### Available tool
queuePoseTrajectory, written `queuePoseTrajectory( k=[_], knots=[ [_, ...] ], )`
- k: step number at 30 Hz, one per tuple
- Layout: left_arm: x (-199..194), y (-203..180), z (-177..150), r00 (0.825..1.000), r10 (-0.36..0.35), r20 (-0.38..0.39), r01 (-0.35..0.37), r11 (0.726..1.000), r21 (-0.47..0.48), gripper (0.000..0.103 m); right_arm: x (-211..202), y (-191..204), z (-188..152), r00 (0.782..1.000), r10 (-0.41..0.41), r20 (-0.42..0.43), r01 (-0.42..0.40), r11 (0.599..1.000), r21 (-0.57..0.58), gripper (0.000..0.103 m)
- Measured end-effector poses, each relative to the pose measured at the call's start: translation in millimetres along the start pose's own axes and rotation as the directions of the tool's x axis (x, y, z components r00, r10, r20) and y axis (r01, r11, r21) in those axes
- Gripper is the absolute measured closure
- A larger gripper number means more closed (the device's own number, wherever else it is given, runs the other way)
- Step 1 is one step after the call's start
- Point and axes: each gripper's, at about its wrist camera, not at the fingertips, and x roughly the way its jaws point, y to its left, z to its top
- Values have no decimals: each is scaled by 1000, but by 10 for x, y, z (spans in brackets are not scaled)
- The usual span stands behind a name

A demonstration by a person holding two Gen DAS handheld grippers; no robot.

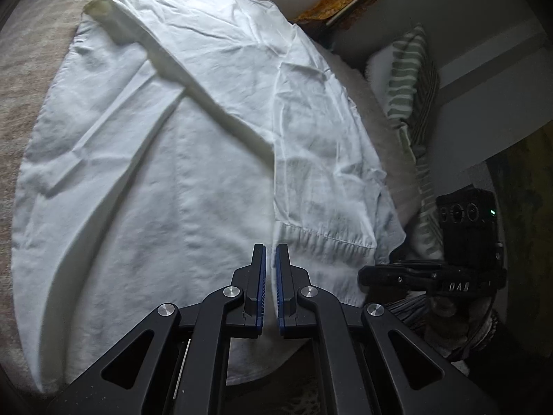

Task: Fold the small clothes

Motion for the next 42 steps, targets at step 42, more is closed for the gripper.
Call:
queuePoseTrajectory(
  k=[42],
  knots=[
    [-837,846,-362,957,202,208,-155,963,-221,66,177,1623,2100,979,-115,166,169,918,-359,66]
  ],
)
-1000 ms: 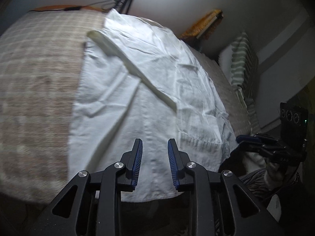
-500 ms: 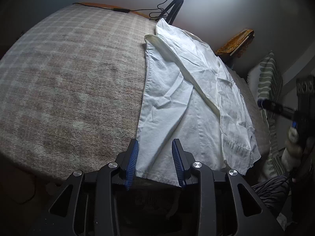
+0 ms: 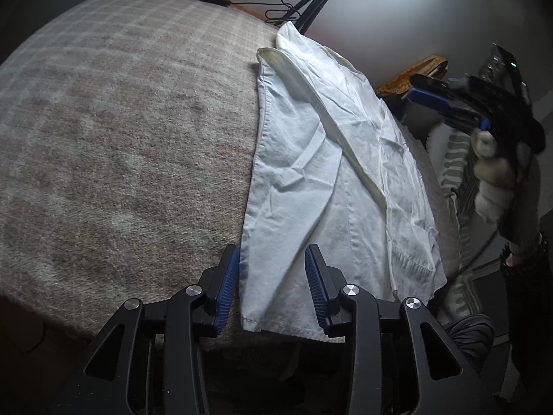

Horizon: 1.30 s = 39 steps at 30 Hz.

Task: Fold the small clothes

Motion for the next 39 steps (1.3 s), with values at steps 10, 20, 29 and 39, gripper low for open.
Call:
queuePoseTrajectory(
  k=[10,20,29,39],
  knots=[
    [58,-85,32,993,-110,-38,111,993,27,94,760,112,692,995,-36,-95,41,998,56,64],
    [56,-306,-30,987,-161,-30,163,979,123,98,1583,520,880,957,-183,-225,177,983,-48,64],
    [112,-422,-40,984,-178,-25,179,974,141,98,1953,814,894,893,-333,-302,290,940,-179,63],
    [125,-491,-37,981,-194,-19,195,969,153,99,2062,806,774,862,-388,-327,330,918,-221,83]
  ],
)
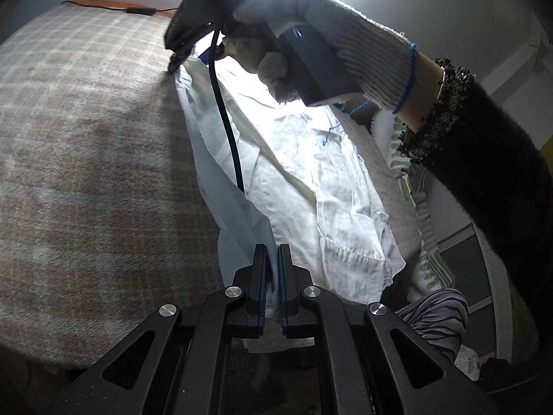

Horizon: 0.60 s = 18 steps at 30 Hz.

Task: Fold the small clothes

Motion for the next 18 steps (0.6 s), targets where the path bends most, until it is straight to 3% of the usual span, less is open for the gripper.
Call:
queuePoseTrajectory(
  k=[1,4,9,13,18],
  knots=[
    [-9,-1,3,1000,-2,2,2,1000,2,99,-26,-38,-16,1000,25,8,-25,1000,17,90],
    [-30,-45,21,1000,-11,18,11,1000,10,99,-127,-193,-65,994,102,51,-105,992,69,99],
    [-21,-184,42,999,-44,20,43,999,31,100,-339,-493,-263,974,189,128,-204,972,116,101],
    [-2,-345,64,998,-67,17,65,995,71,100,-499,-921,-497,942,272,196,-307,934,180,102],
    [73,-504,91,996,-85,3,84,992,99,101,-646,-1326,-624,912,317,262,-378,895,235,102]
  ],
)
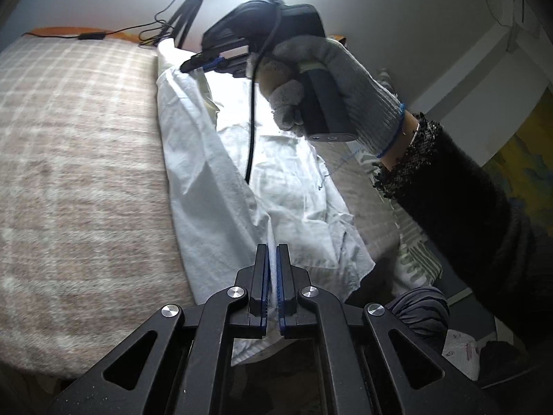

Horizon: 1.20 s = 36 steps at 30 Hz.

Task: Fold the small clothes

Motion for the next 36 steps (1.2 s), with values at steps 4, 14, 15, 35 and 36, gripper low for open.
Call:
queuePoseTrajectory(
  k=[4,14,15,35,36],
  knots=[
    [115,-70,13,1000,-15,-25,15,1000,1,101,-223,-283,-6,999,29,29,-30,999,32,102],
    [510,-464,35,993,-47,-105,57,994,90,101,-306,-842,-140,993,100,63,-107,987,121,102],
    [544,-499,25,993,-44,-114,56,993,100,101,-275,-856,-164,993,102,65,-109,986,125,102],
    [427,-589,-218,971,29,-238,11,986,166,92,-210,-1380,-433,992,93,90,-108,978,179,102],
    [336,-523,-208,973,49,-227,-12,986,165,89,-223,-1386,-440,991,93,95,-109,978,179,102]
  ],
)
